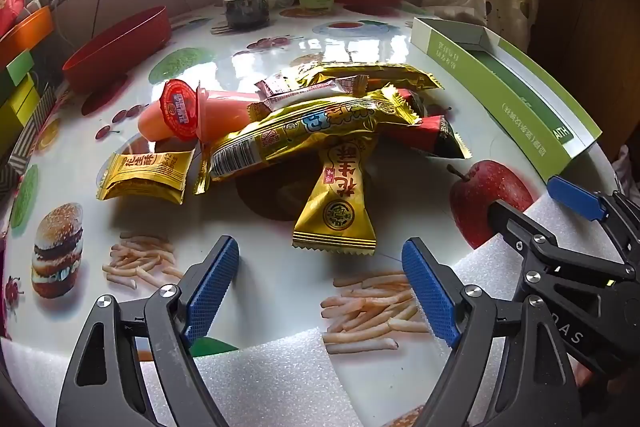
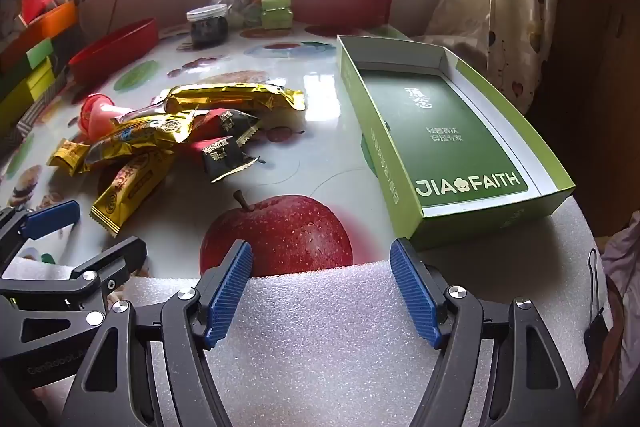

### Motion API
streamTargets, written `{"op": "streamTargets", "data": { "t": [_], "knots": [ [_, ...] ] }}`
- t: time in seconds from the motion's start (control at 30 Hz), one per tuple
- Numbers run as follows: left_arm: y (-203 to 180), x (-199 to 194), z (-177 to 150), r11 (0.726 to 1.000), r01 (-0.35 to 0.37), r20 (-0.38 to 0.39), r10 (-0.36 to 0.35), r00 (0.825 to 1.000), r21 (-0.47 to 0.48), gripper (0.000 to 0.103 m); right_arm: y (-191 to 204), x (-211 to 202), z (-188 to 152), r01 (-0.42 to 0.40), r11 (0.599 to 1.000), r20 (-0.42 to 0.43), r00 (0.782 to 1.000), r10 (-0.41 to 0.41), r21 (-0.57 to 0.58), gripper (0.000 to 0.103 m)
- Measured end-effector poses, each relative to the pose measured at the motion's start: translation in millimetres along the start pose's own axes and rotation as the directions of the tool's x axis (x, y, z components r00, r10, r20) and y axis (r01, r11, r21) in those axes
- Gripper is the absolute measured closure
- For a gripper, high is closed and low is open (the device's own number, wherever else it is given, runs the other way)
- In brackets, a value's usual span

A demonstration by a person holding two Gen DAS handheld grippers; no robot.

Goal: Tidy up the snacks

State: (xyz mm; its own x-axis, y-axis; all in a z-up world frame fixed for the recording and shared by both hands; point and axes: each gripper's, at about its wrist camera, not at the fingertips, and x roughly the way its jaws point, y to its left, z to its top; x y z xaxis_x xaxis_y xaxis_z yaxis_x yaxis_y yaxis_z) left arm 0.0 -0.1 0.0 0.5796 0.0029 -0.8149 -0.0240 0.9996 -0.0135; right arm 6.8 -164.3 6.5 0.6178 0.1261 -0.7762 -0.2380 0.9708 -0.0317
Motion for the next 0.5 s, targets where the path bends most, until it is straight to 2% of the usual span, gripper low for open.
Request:
{"op": "streamTargets", "data": {
  "t": [0.5],
  "knots": [
    [2.1,2.0,-0.8,1.000,-0.001,-0.008,0.001,1.000,-0.002,0.019,-0.5,0.0,-0.7,0.001,1.000,0.003,1.000,-0.001,0.000,0.031]
  ]
}}
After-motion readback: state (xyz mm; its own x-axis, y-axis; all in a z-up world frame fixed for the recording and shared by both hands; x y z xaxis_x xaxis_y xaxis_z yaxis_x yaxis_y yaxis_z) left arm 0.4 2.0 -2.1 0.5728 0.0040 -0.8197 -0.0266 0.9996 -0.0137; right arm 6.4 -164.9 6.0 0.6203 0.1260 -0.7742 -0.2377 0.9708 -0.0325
